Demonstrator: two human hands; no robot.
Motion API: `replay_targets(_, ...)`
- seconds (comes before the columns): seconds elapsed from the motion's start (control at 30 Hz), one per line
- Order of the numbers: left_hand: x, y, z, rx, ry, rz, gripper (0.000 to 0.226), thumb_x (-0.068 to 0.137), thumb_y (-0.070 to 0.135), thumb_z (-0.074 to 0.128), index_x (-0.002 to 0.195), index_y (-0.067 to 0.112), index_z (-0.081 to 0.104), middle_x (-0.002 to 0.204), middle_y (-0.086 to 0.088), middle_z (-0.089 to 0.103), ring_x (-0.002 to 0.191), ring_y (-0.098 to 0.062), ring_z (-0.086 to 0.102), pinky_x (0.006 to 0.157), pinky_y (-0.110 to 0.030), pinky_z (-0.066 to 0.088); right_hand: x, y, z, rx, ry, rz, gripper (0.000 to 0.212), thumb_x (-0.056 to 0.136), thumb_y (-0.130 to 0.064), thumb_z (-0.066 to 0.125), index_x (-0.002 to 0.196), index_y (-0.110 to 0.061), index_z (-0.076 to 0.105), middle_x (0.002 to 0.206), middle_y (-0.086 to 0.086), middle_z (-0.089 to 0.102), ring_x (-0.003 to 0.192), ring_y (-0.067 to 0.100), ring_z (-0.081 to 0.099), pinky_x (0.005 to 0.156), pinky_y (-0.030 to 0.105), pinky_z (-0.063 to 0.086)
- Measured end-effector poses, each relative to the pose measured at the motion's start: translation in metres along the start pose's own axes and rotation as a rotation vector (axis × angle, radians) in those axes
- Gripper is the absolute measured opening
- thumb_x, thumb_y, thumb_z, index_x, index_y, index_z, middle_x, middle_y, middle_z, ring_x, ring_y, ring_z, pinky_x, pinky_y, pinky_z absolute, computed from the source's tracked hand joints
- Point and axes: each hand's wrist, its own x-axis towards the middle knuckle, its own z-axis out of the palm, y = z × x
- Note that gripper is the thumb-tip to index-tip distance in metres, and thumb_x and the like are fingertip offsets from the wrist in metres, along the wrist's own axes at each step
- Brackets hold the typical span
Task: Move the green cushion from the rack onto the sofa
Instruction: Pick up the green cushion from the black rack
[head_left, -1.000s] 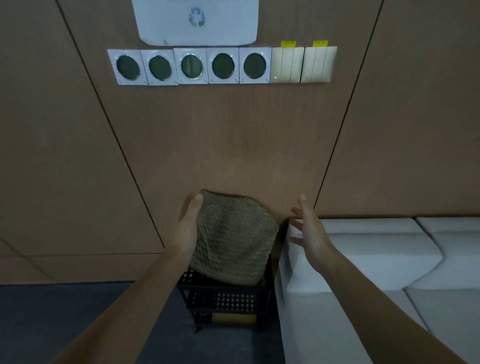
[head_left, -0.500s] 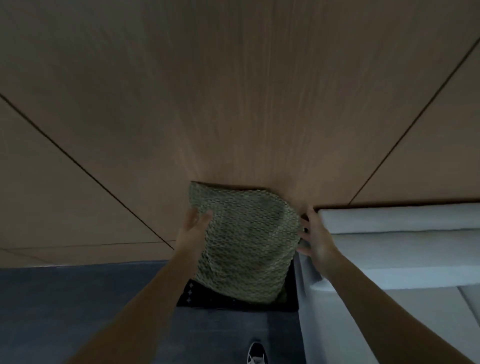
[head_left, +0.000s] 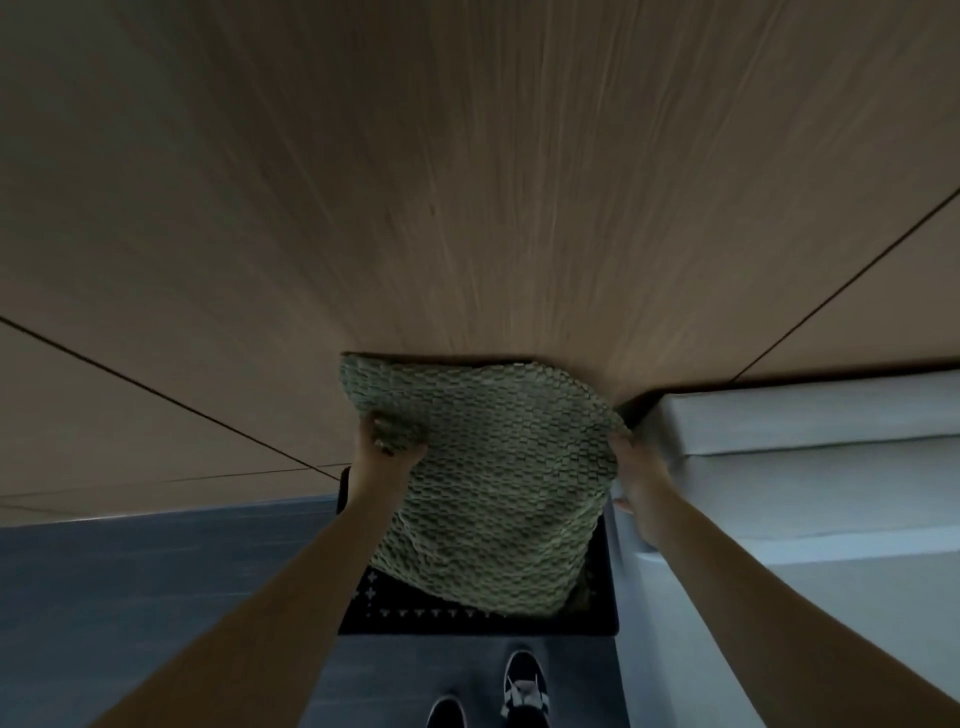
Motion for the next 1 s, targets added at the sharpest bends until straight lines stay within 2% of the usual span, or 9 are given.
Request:
replay_targets(0.1, 0.01, -0.001, 0.007, 0.034, 0.035, -0.014, 0.081, 0.081, -0.004, 0.072, 0.147, 0.019, 0.03, 0.12, -0.005, 0.054, 0.107, -0.028, 0.058, 0.09, -0.045, 0.052, 0.007, 0.002, 0.003, -0.042, -0.035, 0.009, 0.044, 0.096, -0.025, 0.057, 0.134, -0.004, 0.05, 0.104, 0.01, 0.058, 0.08, 0.022, 0.056, 0.072, 0.034, 0.047)
replay_targets(0.17, 0.021, -0.003, 0.007, 0.106, 0.069, -0.074, 0.066, 0.077, 0.004, 0.075, 0.133, 0.018, 0.044, 0.112, -0.012, 0.064, 0.097, -0.033, 0.065, 0.089, -0.049, 0.055, 0.004, 0.001, 0.004, -0.065, -0.039, -0.018, 0.035, 0.094, -0.015, 0.06, 0.126, -0.002, 0.056, 0.093, 0.009, 0.062, 0.076, 0.021, 0.059, 0.063, 0.031, 0.048)
replay_targets(0.23, 0.03, -0.005, 0.002, 0.201, 0.098, -0.077, 0.04, 0.075, 0.016, 0.075, 0.11, 0.019, 0.058, 0.106, -0.016, 0.07, 0.093, -0.037, 0.068, 0.089, -0.052, 0.056, 0.0, -0.002, 0.002, -0.112, -0.019, -0.083, 0.03, 0.093, -0.014, 0.06, 0.12, -0.003, 0.059, 0.093, 0.008, 0.065, 0.087, 0.028, 0.063, 0.075, 0.038, 0.053)
replay_targets(0.3, 0.023, -0.002, -0.004, 0.243, 0.14, -0.027, 0.023, 0.079, 0.02, 0.073, 0.101, 0.017, 0.064, 0.099, -0.013, 0.071, 0.094, -0.037, 0.067, 0.089, -0.048, 0.055, -0.01, -0.004, -0.001, -0.158, 0.008, -0.157, 0.023, 0.092, -0.015, 0.059, 0.114, -0.009, 0.06, 0.1, 0.01, 0.066, 0.095, 0.03, 0.063, 0.085, 0.042, 0.052)
replay_targets(0.4, -0.001, 0.007, -0.016, 0.275, 0.189, 0.063, 0.014, 0.086, 0.022, 0.068, 0.097, 0.013, 0.067, 0.093, -0.012, 0.071, 0.088, -0.036, 0.065, 0.081, -0.047, 0.056, -0.03, -0.01, -0.003, -0.128, 0.016, -0.261, 0.011, 0.093, -0.013, 0.057, 0.104, -0.013, 0.058, 0.096, 0.004, 0.065, 0.088, 0.022, 0.061, 0.072, 0.033, 0.049)
replay_targets(0.5, -0.022, 0.016, -0.028, 0.251, 0.201, 0.117, 0.012, 0.087, 0.025, 0.068, 0.091, 0.014, 0.064, 0.087, -0.012, 0.069, 0.084, -0.036, 0.065, 0.076, -0.046, 0.054, -0.053, -0.017, -0.002, -0.083, 0.016, -0.357, 0.013, 0.094, -0.011, 0.056, 0.105, -0.017, 0.056, 0.094, -0.001, 0.064, 0.084, 0.016, 0.06, 0.065, 0.024, 0.044)
replay_targets(0.7, -0.065, 0.041, -0.051, 0.149, 0.189, 0.192, 0.016, 0.089, 0.027, 0.067, 0.082, 0.018, 0.056, 0.08, -0.008, 0.063, 0.084, -0.035, 0.065, 0.08, -0.052, 0.057, -0.103, -0.028, -0.003, -0.058, 0.069, -0.483, 0.026, 0.094, -0.012, 0.057, 0.12, -0.014, 0.058, 0.107, 0.006, 0.068, 0.103, 0.028, 0.063, 0.093, 0.044, 0.051)
replay_targets(0.87, -0.108, 0.06, -0.075, 0.109, 0.15, 0.288, 0.031, 0.092, 0.025, 0.064, 0.075, 0.012, 0.041, 0.067, -0.007, 0.047, 0.074, -0.031, 0.059, 0.064, -0.043, 0.045, -0.161, -0.036, -0.006, -0.061, 0.15, -0.583, 0.031, 0.094, -0.017, 0.057, 0.125, -0.017, 0.056, 0.11, 0.006, 0.068, 0.103, 0.029, 0.063, 0.094, 0.048, 0.051)
replay_targets(1.0, -0.136, 0.074, -0.088, 0.079, 0.106, 0.345, 0.041, 0.091, 0.025, 0.064, 0.068, 0.017, 0.032, 0.062, -0.008, 0.042, 0.068, -0.028, 0.054, 0.064, -0.038, 0.04, -0.21, -0.041, -0.019, -0.093, 0.213, -0.642, 0.028, 0.094, -0.019, 0.058, 0.122, -0.017, 0.056, 0.111, 0.007, 0.068, 0.101, 0.03, 0.063, 0.091, 0.048, 0.052)
